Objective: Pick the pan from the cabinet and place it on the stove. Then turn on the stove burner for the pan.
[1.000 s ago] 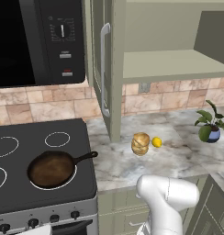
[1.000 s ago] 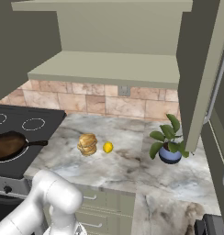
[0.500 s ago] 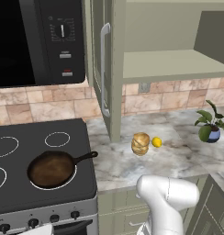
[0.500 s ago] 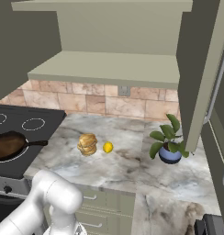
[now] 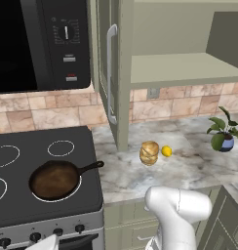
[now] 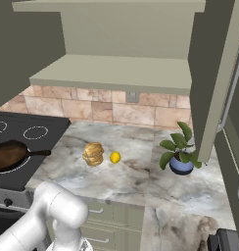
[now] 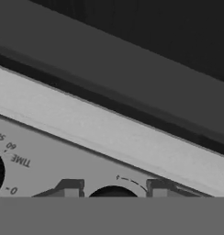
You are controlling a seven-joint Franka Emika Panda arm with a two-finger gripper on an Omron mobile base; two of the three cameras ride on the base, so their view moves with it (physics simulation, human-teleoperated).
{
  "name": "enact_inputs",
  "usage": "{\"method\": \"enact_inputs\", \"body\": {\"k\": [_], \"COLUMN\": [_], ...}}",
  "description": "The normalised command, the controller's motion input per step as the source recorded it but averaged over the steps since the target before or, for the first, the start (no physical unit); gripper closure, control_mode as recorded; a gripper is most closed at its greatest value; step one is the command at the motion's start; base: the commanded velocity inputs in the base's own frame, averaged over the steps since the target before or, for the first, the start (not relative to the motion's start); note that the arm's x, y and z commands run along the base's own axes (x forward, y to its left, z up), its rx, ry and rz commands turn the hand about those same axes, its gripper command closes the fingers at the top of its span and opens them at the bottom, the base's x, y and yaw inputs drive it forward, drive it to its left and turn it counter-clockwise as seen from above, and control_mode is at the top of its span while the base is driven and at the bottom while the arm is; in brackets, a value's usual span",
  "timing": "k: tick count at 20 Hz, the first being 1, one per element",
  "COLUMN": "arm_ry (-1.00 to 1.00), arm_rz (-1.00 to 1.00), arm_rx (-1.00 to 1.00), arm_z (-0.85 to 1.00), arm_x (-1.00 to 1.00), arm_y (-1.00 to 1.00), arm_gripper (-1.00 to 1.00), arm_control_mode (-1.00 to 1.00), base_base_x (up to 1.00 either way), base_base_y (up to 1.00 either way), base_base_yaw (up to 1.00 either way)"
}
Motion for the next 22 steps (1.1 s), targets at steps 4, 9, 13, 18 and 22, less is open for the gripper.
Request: {"method": "enact_inputs", "body": {"k": [4,9,13,18,22], "arm_ry": [0.00,0.00,0.00,0.00,0.00], "arm_rz": [0.00,0.00,0.00,0.00,0.00], "arm_rx": [-0.27,-0.27,-0.29,-0.30,-0.29], "arm_z": [0.36,0.35,0.37,0.36,0.22], "arm_x": [-0.04,-0.07,-0.08,-0.11,-0.12], "arm_y": [0.00,0.00,0.00,0.00,0.01], "arm_gripper": [1.00,1.00,1.00,1.00,1.00], "arm_control_mode": [-1.00,-1.00,-1.00,-1.00,-1.00], "base_base_x": [0.00,0.00,0.00,0.00,0.00], "base_base_y": [0.00,0.00,0.00,0.00,0.00], "base_base_yaw": [0.00,0.00,0.00,0.00,0.00]}}
